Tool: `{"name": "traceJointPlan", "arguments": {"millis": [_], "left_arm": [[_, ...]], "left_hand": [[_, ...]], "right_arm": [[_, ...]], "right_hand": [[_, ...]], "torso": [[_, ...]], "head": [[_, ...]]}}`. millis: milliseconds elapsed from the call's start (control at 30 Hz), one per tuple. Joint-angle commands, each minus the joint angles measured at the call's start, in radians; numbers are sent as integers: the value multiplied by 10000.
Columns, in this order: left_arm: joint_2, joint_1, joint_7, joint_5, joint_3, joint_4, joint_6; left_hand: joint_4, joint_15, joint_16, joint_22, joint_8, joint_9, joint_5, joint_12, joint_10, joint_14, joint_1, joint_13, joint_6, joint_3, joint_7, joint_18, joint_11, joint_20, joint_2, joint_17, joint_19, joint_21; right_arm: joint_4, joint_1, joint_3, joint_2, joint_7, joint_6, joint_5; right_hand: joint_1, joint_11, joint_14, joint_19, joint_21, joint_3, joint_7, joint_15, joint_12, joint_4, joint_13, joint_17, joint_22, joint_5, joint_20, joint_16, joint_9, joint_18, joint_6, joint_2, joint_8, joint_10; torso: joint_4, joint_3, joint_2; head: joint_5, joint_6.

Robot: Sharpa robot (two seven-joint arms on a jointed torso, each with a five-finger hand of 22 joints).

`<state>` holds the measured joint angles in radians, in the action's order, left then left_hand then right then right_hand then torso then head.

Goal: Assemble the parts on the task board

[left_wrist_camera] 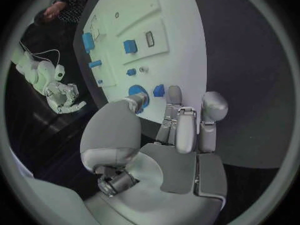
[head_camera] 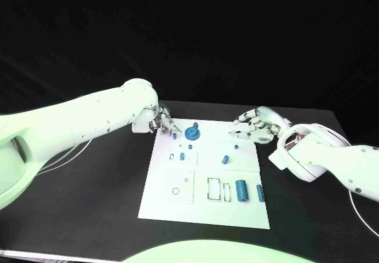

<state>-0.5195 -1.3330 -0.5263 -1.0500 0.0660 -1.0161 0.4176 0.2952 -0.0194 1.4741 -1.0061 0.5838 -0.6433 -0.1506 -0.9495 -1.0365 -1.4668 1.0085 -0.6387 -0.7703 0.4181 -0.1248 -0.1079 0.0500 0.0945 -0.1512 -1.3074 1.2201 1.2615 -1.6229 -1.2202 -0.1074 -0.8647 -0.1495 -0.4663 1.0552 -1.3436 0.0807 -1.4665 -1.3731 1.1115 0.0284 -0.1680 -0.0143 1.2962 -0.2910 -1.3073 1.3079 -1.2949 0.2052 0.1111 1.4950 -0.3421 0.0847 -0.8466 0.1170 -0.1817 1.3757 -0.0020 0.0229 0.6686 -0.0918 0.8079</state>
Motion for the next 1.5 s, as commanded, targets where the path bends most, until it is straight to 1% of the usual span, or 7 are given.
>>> {"name": "traceJointPlan", "arguments": {"millis": [33, 333, 633, 767, 867, 1167, 1500], "left_arm": [[52, 20, 44, 315, 1, 23, 203], [78, 40, 52, 433, 5, 100, -226], [73, 43, 44, 476, 4, 108, -386], [76, 43, 40, 528, 4, 110, -389], [79, 43, 38, 557, 4, 114, -360], [102, 42, 12, 599, 6, 167, -60], [146, 45, -22, 611, 10, 241, 187]], "left_hand": [[-22, 80, 13, -8, -48, 18, 40, -9, 94, -352, -61, 11, -84, -64, 20, -117, -2, 28, 22, -1285, -16, -33], [-27, 46, 73, -127, 33, 40, -15, -134, 8, -383, 269, 1, -301, 24, 65, -97, -44, 6, 399, -1330, 65, 37], [-45, 23, 100, -178, 109, 28, -20, -190, -12, -398, 505, -3, -393, 99, 96, -87, -73, -12, 519, -1349, 99, 69], [-66, -13, 129, -220, 257, -33, -12, -246, -27, -415, 810, -11, -487, 230, 151, -82, -119, -39, 640, -1374, 126, 94], [-164, -74, 175, -302, 459, -156, -2, -318, -63, -445, 1392, -62, -508, 509, 231, -68, -192, -88, 718, -1422, 171, 140], [-136, -97, 232, -382, 577, -232, 40, -377, -119, -484, 1649, -113, -499, 617, 252, -49, -216, -114, 645, -1493, 216, 185], [-16, -82, 264, -421, 628, -251, 99, -441, -200, -503, 1376, -148, -529, 445, 221, -38, -190, -111, 472, -1522, 234, 208]], "right_arm": [[-16, 4, 2, 8, 100, -33, 11], [-16, 4, 2, 16, 95, -32, 13], [-6, 4, 2, 21, 85, -17, 14], [-1, 4, 2, 27, 86, -6, 14], [2, 4, 2, 30, 85, -2, 14], [7, 4, 2, 40, 84, 4, 14], [7, 5, 2, 40, 94, -5, 14]], "right_hand": [[14, 9, -663, 69, -41, 37, 0, 79, -37, -3, -39, 1239, 11, 3, -10, -19, 8, 123, 31, -54, -68, -83], [14, 9, -663, 69, -41, 37, 0, 79, -37, -3, -39, 1239, 11, 3, -10, -19, 8, 123, 31, -54, -68, -83], [-3, 7, -660, 74, -59, 50, 2, 81, -38, -7, -37, 1226, 19, 2, -11, -30, 11, 124, 28, -63, -74, -84], [-3, 7, -660, 74, -59, 50, 2, 81, -38, -7, -37, 1226, 19, 2, -11, -30, 11, 124, 28, -63, -74, -84], [-3, 7, -660, 74, -59, 50, 2, 81, -38, -7, -37, 1226, 19, 2, -11, -30, 11, 124, 28, -63, -74, -84], [-3, 7, -660, 74, -59, 50, 2, 81, -38, -7, -37, 1226, 19, 2, -11, -30, 11, 124, 28, -63, -74, -84], [-7, 6, -661, 77, -78, 61, 4, 83, -30, -13, -42, 1224, 28, -1, -13, -35, 13, 126, 22, -76, -82, -77]], "torso": [[-9, 6, 9], [1, -7, -2], [1, -6, -7], [5, -8, -6], [12, -11, -6], [8, -4, -3], [5, -2, -4]], "head": [[6, 7], [32, 40], [38, 60], [38, 69], [46, 86], [46, 117], [53, 129]]}}
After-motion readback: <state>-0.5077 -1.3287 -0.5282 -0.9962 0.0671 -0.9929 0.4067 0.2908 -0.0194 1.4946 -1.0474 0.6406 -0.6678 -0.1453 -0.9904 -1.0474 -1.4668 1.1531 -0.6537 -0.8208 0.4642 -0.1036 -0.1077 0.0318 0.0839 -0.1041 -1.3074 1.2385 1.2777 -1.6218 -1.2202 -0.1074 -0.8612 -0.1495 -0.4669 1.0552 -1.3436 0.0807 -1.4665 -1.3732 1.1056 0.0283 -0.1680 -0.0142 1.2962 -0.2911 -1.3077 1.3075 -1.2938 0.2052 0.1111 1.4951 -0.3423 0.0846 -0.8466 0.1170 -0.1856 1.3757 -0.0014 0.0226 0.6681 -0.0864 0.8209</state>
